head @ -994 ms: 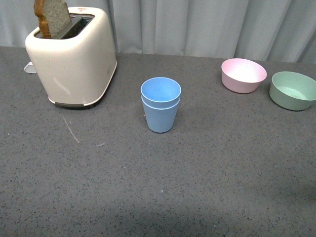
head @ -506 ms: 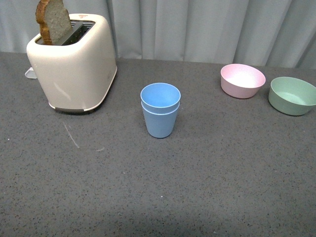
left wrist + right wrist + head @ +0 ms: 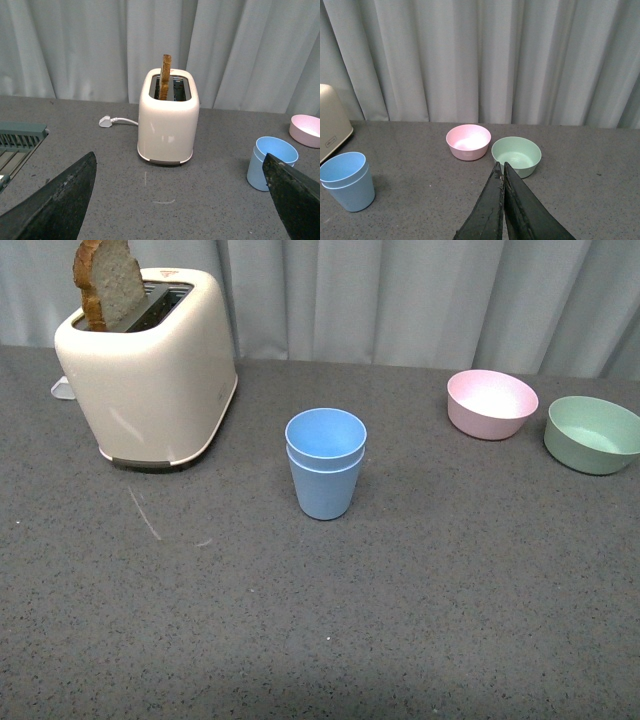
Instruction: Stack blue cups with both arms
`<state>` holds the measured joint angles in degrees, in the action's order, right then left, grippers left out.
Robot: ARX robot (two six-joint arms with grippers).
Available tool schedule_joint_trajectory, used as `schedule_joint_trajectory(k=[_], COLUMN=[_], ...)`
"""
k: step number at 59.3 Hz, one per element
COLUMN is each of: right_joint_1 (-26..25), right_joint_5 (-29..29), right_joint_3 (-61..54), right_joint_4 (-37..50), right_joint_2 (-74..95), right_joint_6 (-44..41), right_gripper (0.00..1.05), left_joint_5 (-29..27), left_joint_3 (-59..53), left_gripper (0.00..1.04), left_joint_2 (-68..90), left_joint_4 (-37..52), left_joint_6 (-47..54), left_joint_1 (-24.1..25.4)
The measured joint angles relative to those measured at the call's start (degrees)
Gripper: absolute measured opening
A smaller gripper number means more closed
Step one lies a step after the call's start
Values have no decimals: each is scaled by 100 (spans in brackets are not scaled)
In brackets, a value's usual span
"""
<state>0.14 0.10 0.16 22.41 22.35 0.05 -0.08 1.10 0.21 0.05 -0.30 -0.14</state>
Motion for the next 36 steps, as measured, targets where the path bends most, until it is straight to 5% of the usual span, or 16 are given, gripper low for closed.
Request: schedule_joint_trajectory(k=[36], right_joint_1=[0], right_joint_5=[-2], right_joint_3=[0], right_joint_4=[-1200], right_joint_2=[-1215], right_joint_6=[0], right_gripper=[1], left_joint_5=[0], left_joint_3=[0], left_gripper=[98], left_joint_2=[0], left_joint_4=[0], left_joint_6=[0], left_joint_1=[0])
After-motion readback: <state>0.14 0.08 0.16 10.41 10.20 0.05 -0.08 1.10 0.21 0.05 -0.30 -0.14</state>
